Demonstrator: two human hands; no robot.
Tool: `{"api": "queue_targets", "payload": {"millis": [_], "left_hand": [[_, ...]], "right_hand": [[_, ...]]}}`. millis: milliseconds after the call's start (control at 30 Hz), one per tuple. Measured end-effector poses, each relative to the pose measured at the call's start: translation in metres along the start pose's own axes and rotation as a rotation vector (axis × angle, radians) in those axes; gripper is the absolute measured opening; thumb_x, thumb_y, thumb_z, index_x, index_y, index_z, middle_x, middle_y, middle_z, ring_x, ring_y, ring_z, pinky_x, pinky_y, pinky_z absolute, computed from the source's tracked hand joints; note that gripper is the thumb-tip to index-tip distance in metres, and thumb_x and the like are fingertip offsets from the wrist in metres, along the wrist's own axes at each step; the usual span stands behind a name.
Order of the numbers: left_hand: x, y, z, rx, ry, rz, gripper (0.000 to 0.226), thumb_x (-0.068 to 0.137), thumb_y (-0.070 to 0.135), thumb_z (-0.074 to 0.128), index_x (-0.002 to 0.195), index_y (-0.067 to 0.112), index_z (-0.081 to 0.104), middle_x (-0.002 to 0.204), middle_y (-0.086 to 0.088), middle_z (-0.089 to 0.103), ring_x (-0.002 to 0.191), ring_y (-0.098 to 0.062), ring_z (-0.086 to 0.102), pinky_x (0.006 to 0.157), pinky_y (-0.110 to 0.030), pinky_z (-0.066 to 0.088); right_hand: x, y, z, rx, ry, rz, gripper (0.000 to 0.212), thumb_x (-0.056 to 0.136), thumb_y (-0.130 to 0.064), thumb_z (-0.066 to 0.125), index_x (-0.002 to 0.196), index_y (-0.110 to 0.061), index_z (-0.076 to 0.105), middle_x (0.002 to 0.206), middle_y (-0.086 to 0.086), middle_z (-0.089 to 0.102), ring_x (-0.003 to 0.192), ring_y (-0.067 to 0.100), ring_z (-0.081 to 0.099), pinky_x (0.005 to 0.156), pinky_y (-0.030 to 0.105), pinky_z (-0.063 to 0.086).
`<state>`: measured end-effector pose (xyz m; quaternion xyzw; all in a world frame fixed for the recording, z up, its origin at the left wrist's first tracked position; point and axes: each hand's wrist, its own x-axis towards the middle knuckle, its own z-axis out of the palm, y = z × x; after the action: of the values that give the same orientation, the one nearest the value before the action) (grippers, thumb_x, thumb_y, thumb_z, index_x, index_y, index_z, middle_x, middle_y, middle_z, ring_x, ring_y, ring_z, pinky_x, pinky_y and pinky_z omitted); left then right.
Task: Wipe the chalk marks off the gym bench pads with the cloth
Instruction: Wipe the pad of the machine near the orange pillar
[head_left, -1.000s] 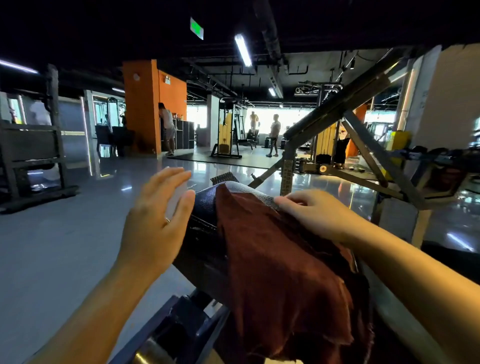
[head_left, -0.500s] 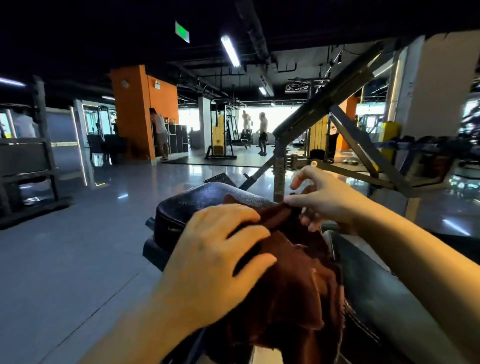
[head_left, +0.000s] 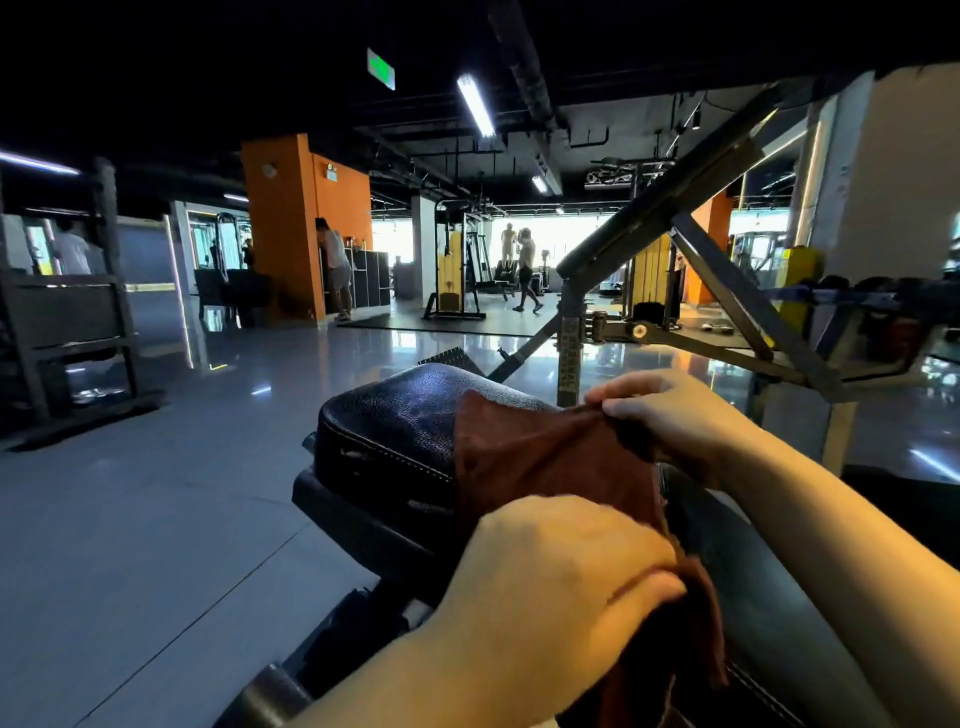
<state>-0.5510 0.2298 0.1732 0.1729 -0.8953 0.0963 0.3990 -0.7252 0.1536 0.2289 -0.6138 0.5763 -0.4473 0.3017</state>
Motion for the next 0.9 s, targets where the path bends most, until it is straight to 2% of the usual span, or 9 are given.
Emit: {"api": "queue_targets", "payload": {"millis": [100, 167, 200, 300, 367, 467, 600, 733, 900], "left_hand": [[-0.013, -0.013, 0.018, 0.029, -0.160, 0.138, 0.032, 0.088, 0.046, 0.066, 0.115, 0.029, 0.066, 0.107, 0.014, 0.068, 0.108, -0.002, 0.059, 0.104, -0.027, 0.039], [-0.029, -0.023, 0.025, 0.008, -0.133, -0.057, 0.076, 0.067, 0.070, 0.071, 0.133, 0.042, 0.046, 0.074, 0.029, 0.061, 0.075, 0.018, 0.056, 0.065, -0.012, 0.051], [-0.034, -0.030, 0.022, -0.028, -0.082, -0.112, 0.086, 0.060, 0.074, 0.070, 0.135, 0.046, 0.039, 0.062, 0.029, 0.055, 0.062, 0.019, 0.051, 0.041, -0.007, 0.041], [-0.041, -0.064, -0.023, 0.041, 0.218, -0.216, 0.025, 0.088, 0.038, 0.051, 0.112, 0.037, 0.056, 0.107, 0.016, 0.062, 0.103, 0.009, 0.054, 0.090, -0.006, 0.040], [-0.047, -0.087, -0.064, 0.111, 0.397, -0.411, 0.030, 0.093, 0.041, 0.040, 0.118, 0.036, 0.055, 0.120, 0.017, 0.056, 0.113, 0.011, 0.046, 0.096, -0.009, 0.033], [-0.062, -0.117, -0.057, -0.027, 0.376, -0.677, 0.047, 0.088, 0.060, 0.029, 0.131, 0.044, 0.039, 0.129, 0.035, 0.038, 0.116, 0.031, 0.028, 0.094, -0.002, 0.022], [-0.072, -0.127, -0.043, -0.136, 0.402, -0.686, 0.060, 0.084, 0.066, 0.024, 0.139, 0.045, 0.034, 0.135, 0.043, 0.033, 0.126, 0.026, 0.025, 0.095, 0.007, 0.019], [-0.068, -0.127, -0.040, -0.167, 0.390, -0.692, 0.051, 0.086, 0.063, 0.023, 0.136, 0.053, 0.027, 0.140, 0.041, 0.030, 0.133, 0.020, 0.021, 0.099, 0.005, 0.016], [-0.073, -0.125, -0.040, -0.288, 0.431, -0.710, 0.062, 0.082, 0.082, 0.022, 0.137, 0.053, 0.030, 0.149, 0.022, 0.037, 0.140, 0.002, 0.028, 0.118, -0.036, 0.027]], "right_hand": [[-0.003, 0.008, -0.007, -0.594, 0.013, -0.063, 0.026, 0.093, -0.017, 0.062, 0.118, -0.021, 0.065, 0.125, 0.004, 0.056, 0.107, 0.023, 0.058, 0.086, 0.036, 0.052], [-0.011, 0.008, -0.004, -0.934, 0.152, -0.254, 0.037, 0.094, -0.035, 0.059, 0.130, -0.028, 0.057, 0.138, 0.001, 0.043, 0.123, 0.022, 0.047, 0.097, 0.038, 0.044], [-0.016, 0.003, 0.001, -0.925, 0.187, -0.383, 0.042, 0.095, -0.043, 0.054, 0.135, -0.032, 0.053, 0.145, -0.002, 0.038, 0.131, 0.020, 0.040, 0.103, 0.036, 0.038], [-0.031, -0.015, 0.032, -0.697, -0.234, -0.428, 0.073, 0.082, -0.071, 0.028, 0.149, -0.043, 0.027, 0.160, -0.017, 0.016, 0.146, 0.003, 0.010, 0.117, 0.030, 0.007], [-0.035, -0.014, 0.050, -0.728, -0.392, -0.382, 0.084, 0.069, -0.077, 0.014, 0.149, -0.051, 0.010, 0.159, -0.025, -0.002, 0.145, -0.003, -0.007, 0.120, 0.039, -0.007], [-0.034, -0.002, 0.045, -0.749, -0.430, -0.425, 0.075, 0.071, -0.074, 0.010, 0.144, -0.059, 0.003, 0.154, -0.034, -0.011, 0.140, -0.013, -0.016, 0.120, 0.031, -0.011], [-0.032, 0.004, 0.043, -0.752, -0.486, -0.457, 0.059, 0.079, -0.070, 0.012, 0.136, -0.068, -0.001, 0.146, -0.046, -0.014, 0.128, -0.028, -0.022, 0.108, 0.010, -0.016], [0.003, -0.025, 0.074, -0.740, -0.530, -0.447, 0.060, 0.096, -0.057, 0.015, 0.152, -0.044, -0.001, 0.156, -0.029, -0.011, 0.137, -0.017, -0.016, 0.099, 0.000, -0.017], [0.027, -0.044, 0.099, -0.712, -0.506, -0.642, 0.052, 0.106, -0.038, 0.023, 0.155, -0.029, 0.011, 0.162, -0.014, 0.003, 0.144, -0.005, -0.003, 0.106, 0.006, -0.009]]}}
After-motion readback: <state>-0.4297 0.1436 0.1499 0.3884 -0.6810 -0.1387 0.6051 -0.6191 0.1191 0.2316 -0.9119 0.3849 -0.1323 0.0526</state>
